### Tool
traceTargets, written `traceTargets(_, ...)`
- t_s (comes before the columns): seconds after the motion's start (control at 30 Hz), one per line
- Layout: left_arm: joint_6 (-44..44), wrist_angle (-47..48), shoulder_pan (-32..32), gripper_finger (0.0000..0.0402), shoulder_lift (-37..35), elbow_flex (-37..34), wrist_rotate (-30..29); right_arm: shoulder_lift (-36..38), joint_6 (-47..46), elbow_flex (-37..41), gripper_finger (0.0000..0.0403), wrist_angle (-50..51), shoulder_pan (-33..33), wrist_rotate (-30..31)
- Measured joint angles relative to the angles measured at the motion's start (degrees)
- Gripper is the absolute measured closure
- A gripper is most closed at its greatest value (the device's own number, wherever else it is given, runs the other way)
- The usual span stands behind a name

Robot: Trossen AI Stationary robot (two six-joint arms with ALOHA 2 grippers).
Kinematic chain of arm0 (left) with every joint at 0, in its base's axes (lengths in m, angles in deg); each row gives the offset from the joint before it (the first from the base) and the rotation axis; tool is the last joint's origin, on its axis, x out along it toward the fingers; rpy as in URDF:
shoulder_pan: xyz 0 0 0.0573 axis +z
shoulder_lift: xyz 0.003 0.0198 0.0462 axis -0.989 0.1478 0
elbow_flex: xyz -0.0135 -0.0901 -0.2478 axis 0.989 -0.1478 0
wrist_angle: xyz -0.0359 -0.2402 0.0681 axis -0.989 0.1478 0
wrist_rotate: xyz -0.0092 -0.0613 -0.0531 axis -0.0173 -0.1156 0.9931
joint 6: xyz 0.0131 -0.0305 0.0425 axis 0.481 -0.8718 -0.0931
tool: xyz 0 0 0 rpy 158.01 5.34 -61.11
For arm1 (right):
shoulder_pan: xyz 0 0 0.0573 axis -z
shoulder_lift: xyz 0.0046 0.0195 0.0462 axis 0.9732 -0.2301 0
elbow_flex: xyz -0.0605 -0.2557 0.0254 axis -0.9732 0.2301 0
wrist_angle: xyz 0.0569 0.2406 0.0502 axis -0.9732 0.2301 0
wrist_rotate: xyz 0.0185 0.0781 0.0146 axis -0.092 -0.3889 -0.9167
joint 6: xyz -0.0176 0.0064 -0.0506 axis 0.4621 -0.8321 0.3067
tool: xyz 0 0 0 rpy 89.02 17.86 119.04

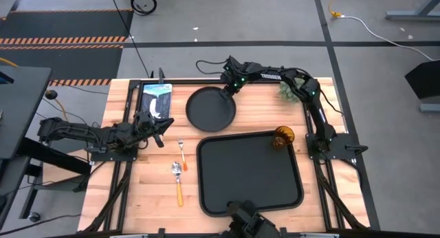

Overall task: Pick and place plate/cup/fork/spoon on tray
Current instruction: Put the black plate on the black tray

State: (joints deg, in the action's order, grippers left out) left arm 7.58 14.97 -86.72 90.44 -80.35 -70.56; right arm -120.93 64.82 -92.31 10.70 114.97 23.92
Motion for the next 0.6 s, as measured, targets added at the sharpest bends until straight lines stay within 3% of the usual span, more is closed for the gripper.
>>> traceTargets(0.43,0.00,0.00,-0.01,0.0377,0.00,0.00,0.00,-0.04,0.06,-7.95,0.0388,-0.84,1.74,-1.94)
traceTargets(0.6,0.00,0.00,-0.02,0.0377,-0.02,0.00,-0.02,-0.04,1.25,-13.22,0.0388,2.48,2.04,-6.40)
